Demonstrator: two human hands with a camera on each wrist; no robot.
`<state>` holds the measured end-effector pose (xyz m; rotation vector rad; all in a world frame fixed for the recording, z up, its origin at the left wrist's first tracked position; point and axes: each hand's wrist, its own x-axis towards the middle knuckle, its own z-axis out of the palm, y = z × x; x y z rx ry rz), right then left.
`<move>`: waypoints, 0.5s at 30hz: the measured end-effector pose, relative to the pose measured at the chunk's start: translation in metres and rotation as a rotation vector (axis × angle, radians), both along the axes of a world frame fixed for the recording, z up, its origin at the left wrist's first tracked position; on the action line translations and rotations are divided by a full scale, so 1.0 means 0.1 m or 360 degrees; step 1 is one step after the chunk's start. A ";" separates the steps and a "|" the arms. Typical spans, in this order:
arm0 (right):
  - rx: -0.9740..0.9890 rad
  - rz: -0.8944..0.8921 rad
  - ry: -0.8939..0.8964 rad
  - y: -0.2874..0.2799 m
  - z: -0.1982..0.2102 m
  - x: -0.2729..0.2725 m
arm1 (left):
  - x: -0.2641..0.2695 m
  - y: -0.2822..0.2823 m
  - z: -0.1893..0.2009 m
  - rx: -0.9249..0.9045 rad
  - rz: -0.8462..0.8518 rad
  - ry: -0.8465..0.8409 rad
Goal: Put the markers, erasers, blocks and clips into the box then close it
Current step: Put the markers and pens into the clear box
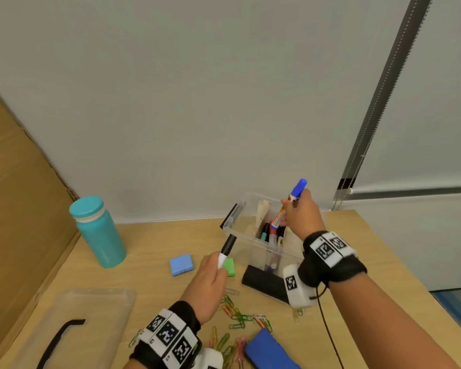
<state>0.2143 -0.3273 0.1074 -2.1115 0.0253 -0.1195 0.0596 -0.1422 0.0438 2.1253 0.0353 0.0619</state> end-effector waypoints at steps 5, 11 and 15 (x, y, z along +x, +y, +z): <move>-0.0789 0.0255 0.0392 0.26 -0.03 0.29 | -0.08 0.13 -0.04 0.0175 0.0000 0.0061; -0.0692 0.0118 0.0163 0.11 0.05 0.13 | -0.17 0.24 -0.03 0.0085 0.0052 0.0129; -0.0963 0.0029 -0.0199 -0.32 -0.23 -0.31 | -0.09 0.17 0.03 0.0124 0.0104 0.0043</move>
